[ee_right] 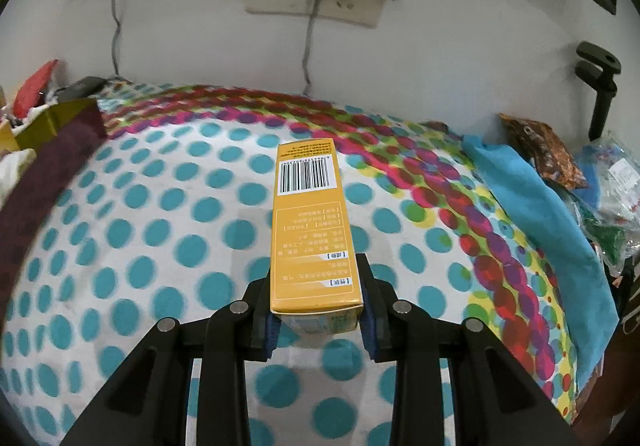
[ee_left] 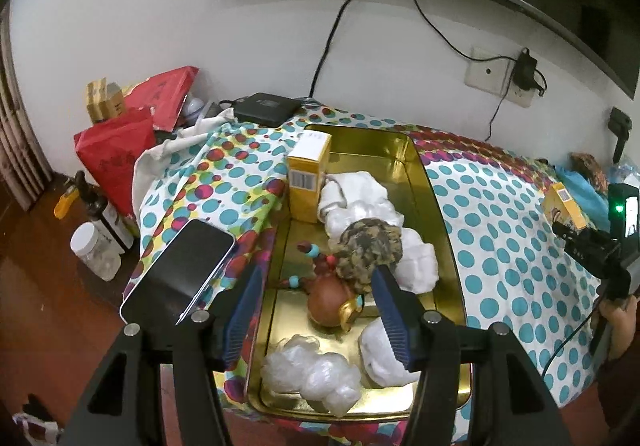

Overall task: Organize objects
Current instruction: 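Carry the yellow-orange box into the gold tray and open the right gripper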

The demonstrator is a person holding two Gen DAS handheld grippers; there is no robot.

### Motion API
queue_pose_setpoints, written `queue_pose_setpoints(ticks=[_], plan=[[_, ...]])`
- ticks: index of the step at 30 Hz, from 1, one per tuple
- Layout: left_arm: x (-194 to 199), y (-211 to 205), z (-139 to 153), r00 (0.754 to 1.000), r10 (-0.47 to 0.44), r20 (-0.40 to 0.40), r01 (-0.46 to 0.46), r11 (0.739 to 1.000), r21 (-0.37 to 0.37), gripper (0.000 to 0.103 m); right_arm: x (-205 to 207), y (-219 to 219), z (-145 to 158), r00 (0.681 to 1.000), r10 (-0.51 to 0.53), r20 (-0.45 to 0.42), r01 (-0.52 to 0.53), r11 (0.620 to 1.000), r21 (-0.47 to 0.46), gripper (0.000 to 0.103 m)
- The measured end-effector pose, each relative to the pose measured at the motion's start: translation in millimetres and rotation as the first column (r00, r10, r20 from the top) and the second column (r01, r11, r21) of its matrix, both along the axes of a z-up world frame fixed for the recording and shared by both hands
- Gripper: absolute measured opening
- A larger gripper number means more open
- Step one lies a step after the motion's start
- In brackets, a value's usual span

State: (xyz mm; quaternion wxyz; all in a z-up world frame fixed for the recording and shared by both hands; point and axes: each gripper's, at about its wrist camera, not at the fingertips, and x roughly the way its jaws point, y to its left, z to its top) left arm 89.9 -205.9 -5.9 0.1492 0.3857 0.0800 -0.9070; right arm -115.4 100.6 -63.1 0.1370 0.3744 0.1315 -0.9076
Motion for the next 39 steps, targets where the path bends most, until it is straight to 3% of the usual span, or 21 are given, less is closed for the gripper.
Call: queue_pose_setpoints(ticks=[8, 13, 18, 24, 39], plan=[[9, -9, 9, 0.999, 0.021, -0.031, -0.021, 1.0, 0.019, 0.059, 47, -61, 49, 0.985, 0.166, -0.042, -0.171, 0.977, -0.129, 0.03], [15, -11, 17, 0.999, 0.02, -0.048, -0.02, 1.0, 0.008, 0.059, 90, -122, 67, 0.943, 0.328, -0.052, -0.332, 0.93, -0.159, 0.03], [20, -18, 20, 0.998, 0.035, -0.051, -0.035, 0.999, -0.001, 0.059, 119, -174, 63, 0.904, 0.428, -0.025, -0.426, 0.893, -0.147, 0.03], [29, -27, 21, 0.997, 0.045, -0.056, -0.045, 0.999, -0.007, 0.059, 126, -210, 45, 0.897, 0.44, 0.036, -0.433, 0.894, -0.117, 0.03], [34, -34, 13, 0.998, 0.049, -0.035, -0.049, 0.999, -0.011, 0.059, 112, -239, 21, 0.915, 0.393, 0.092, -0.389, 0.919, -0.061, 0.03]])
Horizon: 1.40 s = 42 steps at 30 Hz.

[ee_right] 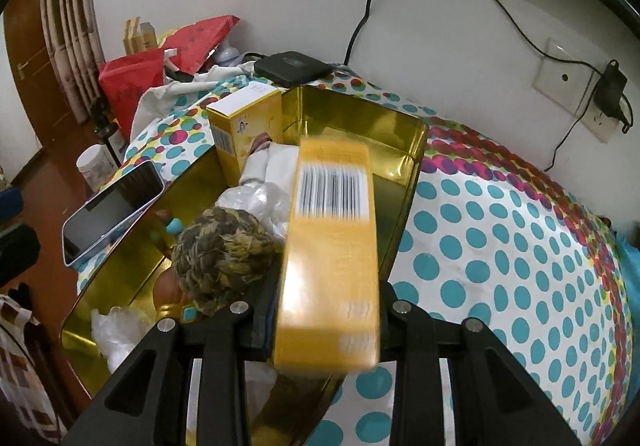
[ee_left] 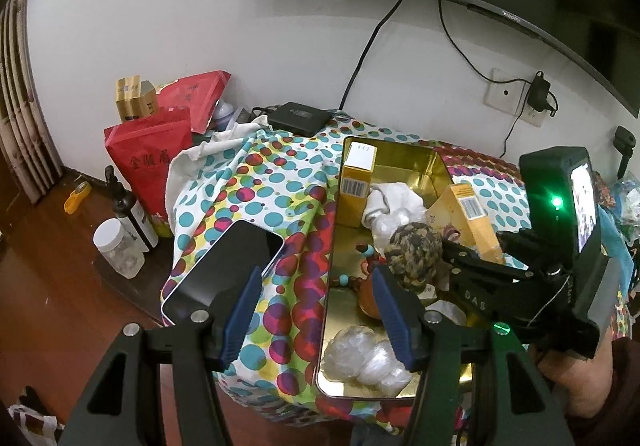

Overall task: Organize objects
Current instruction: 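Carry the yellow-orange box into the gold tray and open the right gripper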

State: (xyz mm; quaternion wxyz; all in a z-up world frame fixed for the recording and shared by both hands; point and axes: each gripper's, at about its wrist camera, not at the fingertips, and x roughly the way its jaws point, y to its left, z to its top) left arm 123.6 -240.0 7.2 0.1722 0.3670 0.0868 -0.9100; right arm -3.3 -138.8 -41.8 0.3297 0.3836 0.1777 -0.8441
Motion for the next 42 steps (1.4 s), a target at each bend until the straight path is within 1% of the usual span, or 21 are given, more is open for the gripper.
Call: queue_pose_setpoints(ticks=[8, 9, 11, 12, 13, 14, 16, 19, 22, 24, 26, 31, 38, 42], plan=[[0, -3, -3, 1.0, 0.023, 0.019, -0.024, 1.0, 0.018, 0.059, 7, 1, 5, 1.0, -0.023, -0.021, 0.023, 1.0, -0.003, 0.031], [0, -2, -3, 1.0, 0.021, 0.023, -0.021, 1.0, 0.018, 0.059, 9, 2, 7, 0.999, -0.024, -0.026, 0.024, 1.0, -0.002, 0.032], [0, 0, -3, 0.999, 0.023, 0.024, -0.023, 1.0, 0.012, 0.059, 12, 3, 11, 0.999, -0.03, -0.038, 0.03, 1.0, -0.003, 0.037], [0, 0, -2, 0.999, 0.022, 0.025, -0.022, 1.0, 0.011, 0.059, 13, 4, 13, 0.998, -0.036, -0.049, 0.036, 0.999, 0.003, 0.043], [1, 1, -1, 1.0, 0.021, 0.024, -0.021, 1.0, 0.008, 0.059, 15, 5, 15, 0.997, -0.044, -0.057, 0.044, 0.999, 0.005, 0.051], [1, 2, -1, 1.0, 0.021, 0.023, -0.021, 1.0, 0.005, 0.059, 17, 7, 18, 0.997, -0.05, -0.065, 0.05, 0.999, 0.001, 0.056], [1, 4, 0, 1.0, 0.016, 0.024, -0.016, 1.0, -0.001, 0.059, 21, 11, 25, 0.996, -0.051, -0.076, 0.05, 0.999, -0.016, 0.08], [0, 9, 1, 1.0, 0.01, 0.029, -0.01, 1.0, -0.009, 0.059, 31, 16, 35, 0.993, -0.053, -0.101, 0.051, 0.998, -0.026, 0.089], [0, 14, 4, 1.0, 0.004, 0.029, -0.003, 1.0, -0.014, 0.059, 41, 19, 43, 0.992, -0.05, -0.118, 0.05, 0.999, -0.002, 0.097], [0, 16, 6, 1.0, -0.001, 0.028, 0.001, 1.0, -0.02, 0.059, 47, 24, 48, 0.992, -0.056, -0.117, 0.056, 0.998, 0.003, 0.099], [0, 19, 8, 1.0, -0.011, 0.028, 0.011, 1.0, -0.022, 0.059, 50, 30, 50, 0.99, -0.08, -0.117, 0.083, 0.996, 0.021, 0.099], [0, 27, 12, 0.999, -0.031, 0.033, 0.032, 0.999, -0.036, 0.059, 59, 49, 52, 0.99, -0.108, -0.086, 0.11, 0.994, 0.027, 0.102], [-1, 35, 12, 0.998, -0.041, 0.05, 0.043, 0.998, -0.04, 0.059, 72, 72, 55, 0.989, -0.128, -0.066, 0.132, 0.99, 0.049, 0.102], [-3, 38, 11, 0.997, -0.049, 0.062, 0.051, 0.998, -0.035, 0.059, 76, 84, 55, 0.99, -0.137, -0.033, 0.138, 0.989, 0.049, 0.102]])
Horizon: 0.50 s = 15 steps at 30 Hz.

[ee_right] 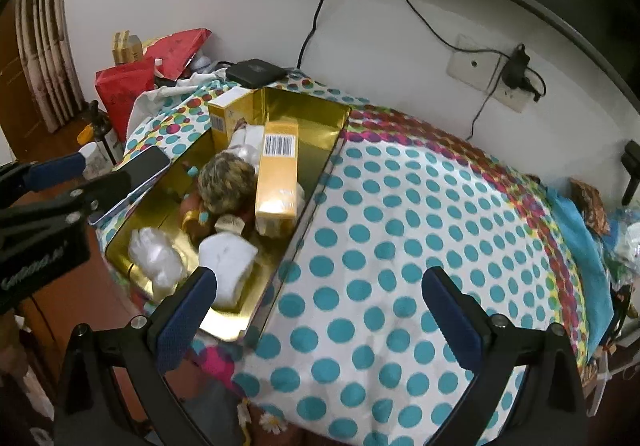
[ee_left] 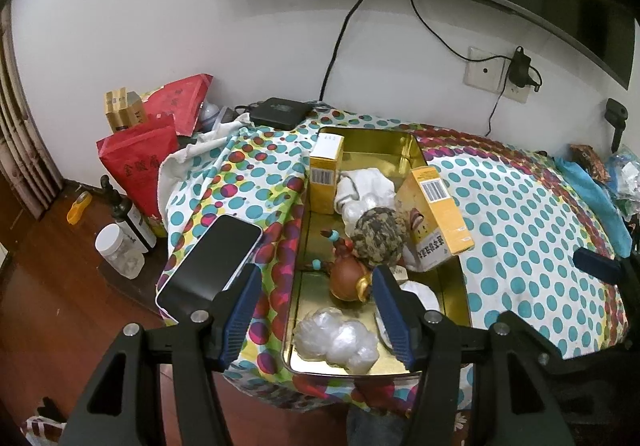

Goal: Organize objects

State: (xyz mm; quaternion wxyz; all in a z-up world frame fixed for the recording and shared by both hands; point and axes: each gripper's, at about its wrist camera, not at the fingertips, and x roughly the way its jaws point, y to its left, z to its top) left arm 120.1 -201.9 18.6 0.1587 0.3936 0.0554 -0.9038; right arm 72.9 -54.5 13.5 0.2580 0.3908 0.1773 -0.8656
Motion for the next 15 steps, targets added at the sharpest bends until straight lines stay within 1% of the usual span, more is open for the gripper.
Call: queue_pose_setpoints(ticks=[7, 10, 15], plan=[[-6, 10, -4, 0.999, -0.02, 0.026, 0.02, 1.0, -0.005, 0.059, 5, 13, 3, 0.999, -0.02, 0.047, 0.021, 1.0, -0.019, 0.102], [-7, 13, -5, 0.999, -0.023, 0.039, 0.024, 1.0, -0.02, 0.059, 6, 16, 1, 0.998, -0.021, 0.067, 0.022, 1.0, -0.017, 0.102], [-11, 15, -8, 0.998, -0.031, 0.053, 0.032, 0.999, -0.018, 0.059, 9, 18, -3, 0.996, -0.01, 0.094, 0.012, 1.0, -0.014, 0.102]])
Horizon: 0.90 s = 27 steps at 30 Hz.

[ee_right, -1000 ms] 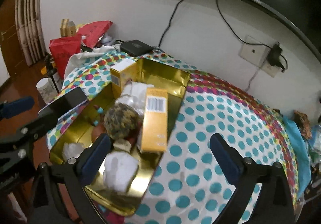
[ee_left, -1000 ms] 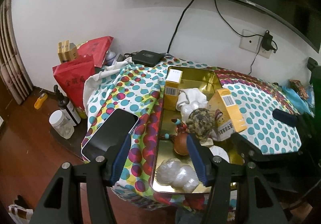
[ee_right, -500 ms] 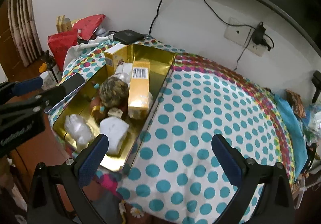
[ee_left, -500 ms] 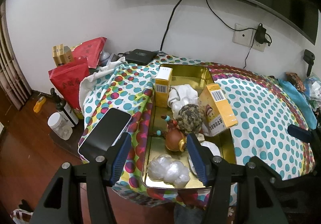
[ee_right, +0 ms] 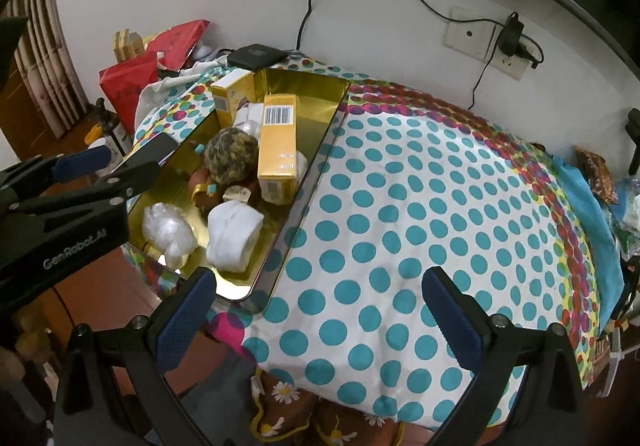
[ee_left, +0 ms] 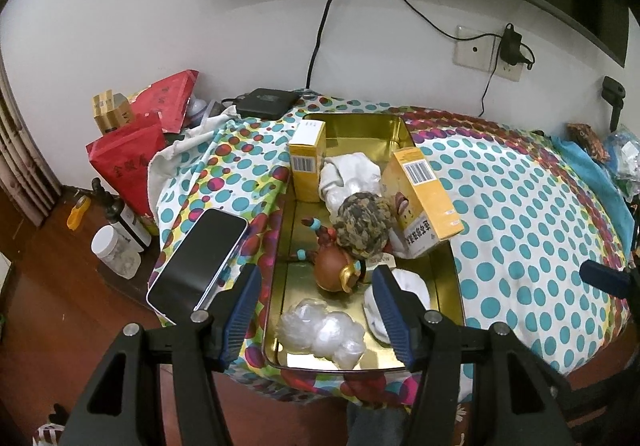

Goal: Organize objects

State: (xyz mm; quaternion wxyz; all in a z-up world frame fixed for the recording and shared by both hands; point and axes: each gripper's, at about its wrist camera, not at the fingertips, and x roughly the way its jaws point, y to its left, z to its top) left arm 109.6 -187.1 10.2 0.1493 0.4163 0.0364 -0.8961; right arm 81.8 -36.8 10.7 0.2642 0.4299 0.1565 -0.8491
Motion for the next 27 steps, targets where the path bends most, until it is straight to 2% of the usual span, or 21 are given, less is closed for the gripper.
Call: queue_pose_setpoints(ticks=[5, 14, 20, 27], plan=[[-2, 1, -2, 1.0, 0.001, 0.012, -0.001, 1.0, 0.0, 0.059, 7, -1, 0, 1.0, 0.016, 0.016, -0.016, 1.0, -0.002, 0.102], [1, -2, -1, 1.0, 0.0, 0.018, 0.0, 1.0, 0.004, 0.059, 12, -4, 7, 1.0, 0.022, -0.008, -0.022, 1.0, 0.002, 0.102], [2, 5, -1, 1.0, -0.019, 0.019, 0.02, 0.999, -0.033, 0.059, 12, -4, 9, 1.0, 0.023, -0.008, -0.023, 1.0, 0.006, 0.102], [0, 6, 1, 0.999, -0.036, 0.021, 0.037, 0.999, -0.031, 0.059, 18, -5, 11, 0.999, 0.037, -0.024, -0.036, 0.999, 0.021, 0.102]])
